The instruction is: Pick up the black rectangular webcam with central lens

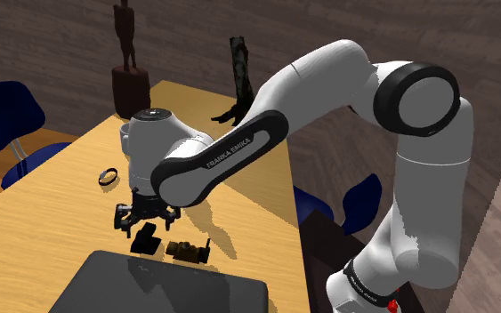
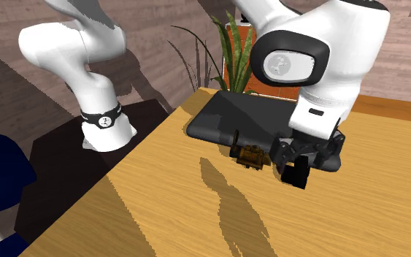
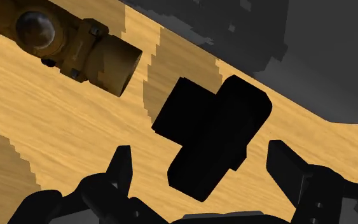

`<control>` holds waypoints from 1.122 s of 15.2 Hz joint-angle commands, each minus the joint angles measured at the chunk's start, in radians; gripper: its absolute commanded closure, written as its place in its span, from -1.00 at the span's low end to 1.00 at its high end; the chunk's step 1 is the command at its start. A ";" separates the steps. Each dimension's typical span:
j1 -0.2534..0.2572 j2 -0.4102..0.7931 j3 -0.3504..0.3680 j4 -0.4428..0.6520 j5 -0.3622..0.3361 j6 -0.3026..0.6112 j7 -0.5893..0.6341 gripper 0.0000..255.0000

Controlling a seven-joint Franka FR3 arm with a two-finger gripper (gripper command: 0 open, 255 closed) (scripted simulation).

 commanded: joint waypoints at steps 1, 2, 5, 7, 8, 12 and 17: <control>0.010 0.025 -0.008 0.003 -0.012 0.020 0.010 -1.00; 0.013 0.034 -0.012 0.003 -0.017 0.030 0.013 -1.00; 0.020 0.059 -0.021 0.002 -0.030 0.055 0.019 -1.00; 0.019 0.058 -0.021 0.000 -0.029 0.055 0.019 1.00; 0.019 0.058 -0.021 0.001 -0.029 0.055 0.019 1.00; 0.019 0.055 -0.020 -0.001 -0.028 0.054 0.019 1.00; 0.017 0.050 -0.018 0.002 -0.025 0.046 0.017 1.00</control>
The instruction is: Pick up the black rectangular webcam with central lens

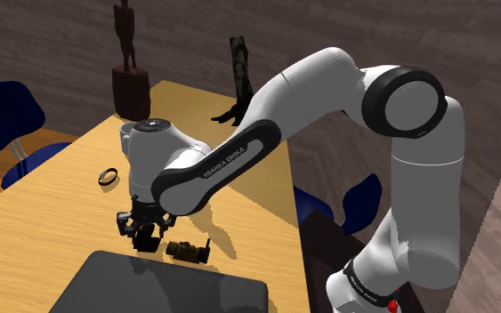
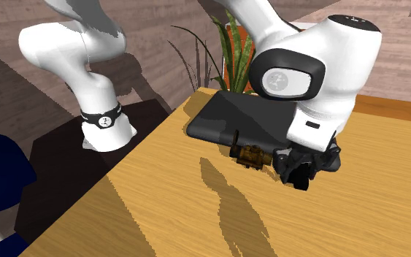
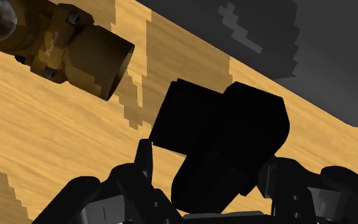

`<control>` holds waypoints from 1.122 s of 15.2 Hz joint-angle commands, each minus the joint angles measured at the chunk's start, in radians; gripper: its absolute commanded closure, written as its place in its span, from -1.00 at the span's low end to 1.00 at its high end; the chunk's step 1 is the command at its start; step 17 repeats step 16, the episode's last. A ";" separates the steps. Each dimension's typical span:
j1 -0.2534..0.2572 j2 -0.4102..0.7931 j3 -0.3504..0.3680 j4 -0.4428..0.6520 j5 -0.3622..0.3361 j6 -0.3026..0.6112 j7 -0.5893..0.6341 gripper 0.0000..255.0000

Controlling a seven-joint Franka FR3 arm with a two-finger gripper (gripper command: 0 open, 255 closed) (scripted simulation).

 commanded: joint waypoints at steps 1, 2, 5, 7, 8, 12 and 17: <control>-0.002 -0.008 0.006 0.000 0.007 -0.015 -0.003 1.00; -0.004 -0.017 0.010 0.000 0.012 -0.024 -0.006 1.00; -0.012 -0.045 0.020 0.003 0.027 -0.054 -0.013 1.00; -0.018 -0.064 0.027 0.006 0.036 -0.074 -0.018 1.00; -0.020 -0.073 0.030 0.008 0.041 -0.085 -0.020 1.00; -0.029 -0.107 0.042 0.018 0.060 -0.126 -0.030 1.00; -0.033 -0.125 0.047 0.024 0.070 -0.149 -0.034 1.00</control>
